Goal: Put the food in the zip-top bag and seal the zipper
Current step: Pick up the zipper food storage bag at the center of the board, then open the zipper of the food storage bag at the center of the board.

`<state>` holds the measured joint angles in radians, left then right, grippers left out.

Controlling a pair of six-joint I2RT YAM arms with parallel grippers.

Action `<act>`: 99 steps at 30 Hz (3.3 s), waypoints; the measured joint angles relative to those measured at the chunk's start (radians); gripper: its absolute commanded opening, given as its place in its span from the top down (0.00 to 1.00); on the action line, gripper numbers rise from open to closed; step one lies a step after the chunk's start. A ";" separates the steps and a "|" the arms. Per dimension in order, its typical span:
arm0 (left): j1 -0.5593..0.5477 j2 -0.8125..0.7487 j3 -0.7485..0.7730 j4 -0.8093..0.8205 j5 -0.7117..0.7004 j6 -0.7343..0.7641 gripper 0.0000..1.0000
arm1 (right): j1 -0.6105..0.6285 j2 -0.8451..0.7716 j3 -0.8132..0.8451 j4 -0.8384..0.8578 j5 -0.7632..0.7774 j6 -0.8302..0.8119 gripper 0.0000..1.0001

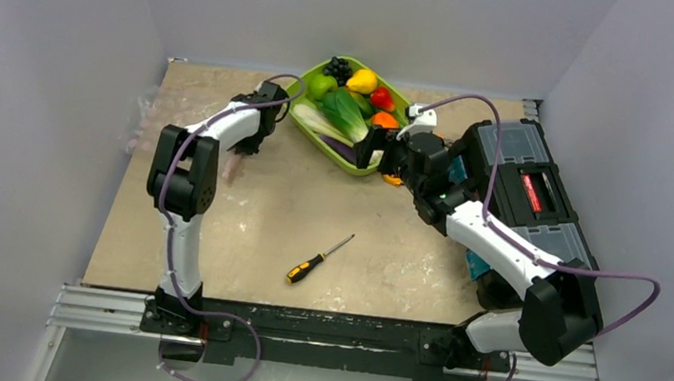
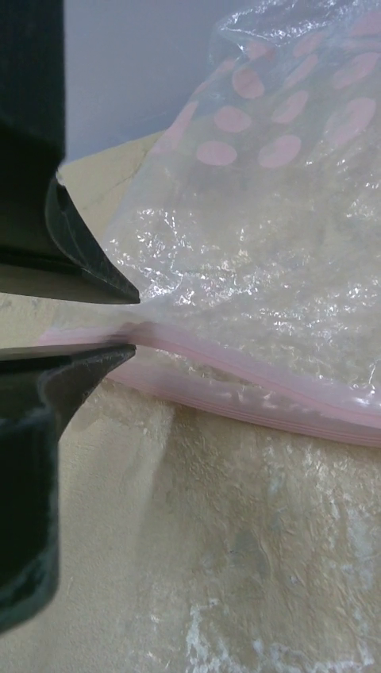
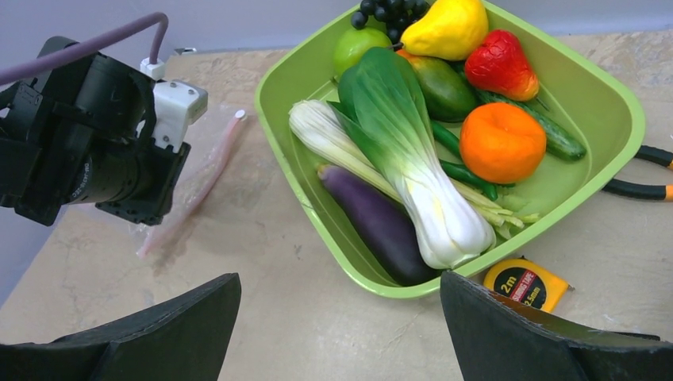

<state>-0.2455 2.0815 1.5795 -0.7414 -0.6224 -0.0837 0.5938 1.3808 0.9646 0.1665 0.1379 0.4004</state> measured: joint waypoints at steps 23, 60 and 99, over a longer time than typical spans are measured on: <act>0.000 -0.568 -0.153 -0.149 0.114 -0.294 1.00 | 0.039 0.121 0.071 -0.032 -0.108 0.058 0.01; -0.059 -0.951 -0.493 -0.033 0.588 -0.268 0.33 | 0.260 0.557 0.330 0.228 -0.315 0.339 1.00; -0.219 -0.723 -0.206 -0.219 0.203 -0.158 1.00 | 0.330 0.422 0.317 0.058 -0.333 0.176 1.00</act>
<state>-0.4648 1.3582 1.3735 -0.9604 -0.4194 -0.2420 0.9241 1.8030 1.2816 0.2249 -0.1947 0.5762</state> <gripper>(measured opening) 0.006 0.005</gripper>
